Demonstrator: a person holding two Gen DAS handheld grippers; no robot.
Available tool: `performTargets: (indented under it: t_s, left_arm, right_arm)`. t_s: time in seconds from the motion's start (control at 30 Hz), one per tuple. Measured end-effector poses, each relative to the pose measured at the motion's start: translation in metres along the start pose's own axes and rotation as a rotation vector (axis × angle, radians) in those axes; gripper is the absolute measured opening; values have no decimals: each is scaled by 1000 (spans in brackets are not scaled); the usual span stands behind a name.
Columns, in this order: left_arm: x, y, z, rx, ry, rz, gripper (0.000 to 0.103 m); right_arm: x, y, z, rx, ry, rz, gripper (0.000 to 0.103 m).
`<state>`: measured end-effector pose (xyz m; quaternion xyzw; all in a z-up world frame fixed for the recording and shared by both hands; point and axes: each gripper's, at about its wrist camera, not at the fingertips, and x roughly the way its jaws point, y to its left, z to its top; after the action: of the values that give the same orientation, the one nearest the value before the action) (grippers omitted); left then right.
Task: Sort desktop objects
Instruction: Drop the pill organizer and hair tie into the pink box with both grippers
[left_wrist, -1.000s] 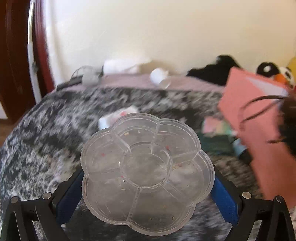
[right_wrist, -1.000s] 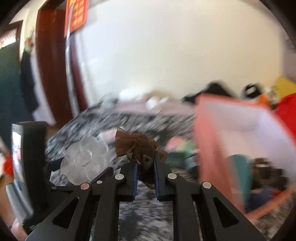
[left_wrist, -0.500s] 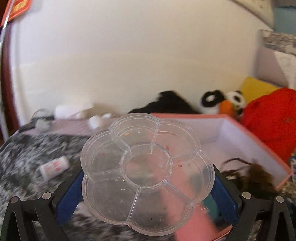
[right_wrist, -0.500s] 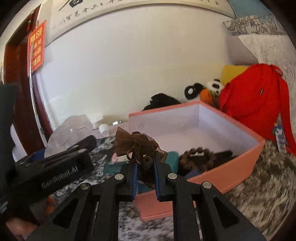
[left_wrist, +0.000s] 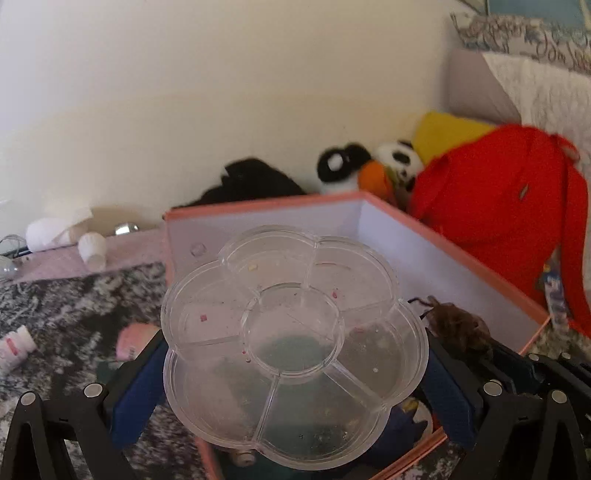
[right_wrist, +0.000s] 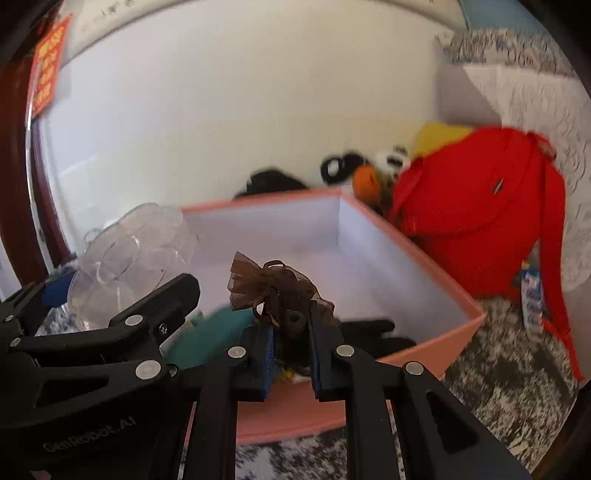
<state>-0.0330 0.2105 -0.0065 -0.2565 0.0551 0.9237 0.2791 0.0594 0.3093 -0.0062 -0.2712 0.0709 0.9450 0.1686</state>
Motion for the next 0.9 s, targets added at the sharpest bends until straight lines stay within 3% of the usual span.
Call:
performTargets:
  t_s: [0.23,0.37,0.43,0.47,0.5,0.9]
  left_arm:
    - [15,3,-8,-64,50,-30,101]
    - [16,2,-10,-56,45,-17,102]
    - [18,1,-10,-48,53,-32,102]
    - [19,1,-10,-47,58,-38,102]
    - [20,0,-10,-42,63,-38,103]
    - [18,3,-12,-33,67,-33,103]
  right_arm:
    - [21,-13,-8,-32,10,-19,18]
    - [22,-12,-9,-39,11,-34,27]
    - [21,-12,-11,-44,3,-68,47]
    - [22,-15,-10,-39,-3,-99,87]
    - [22,-17,-10,-31,-9,-129,103]
    - [19,-21,-11,-14,-19,-171,103]
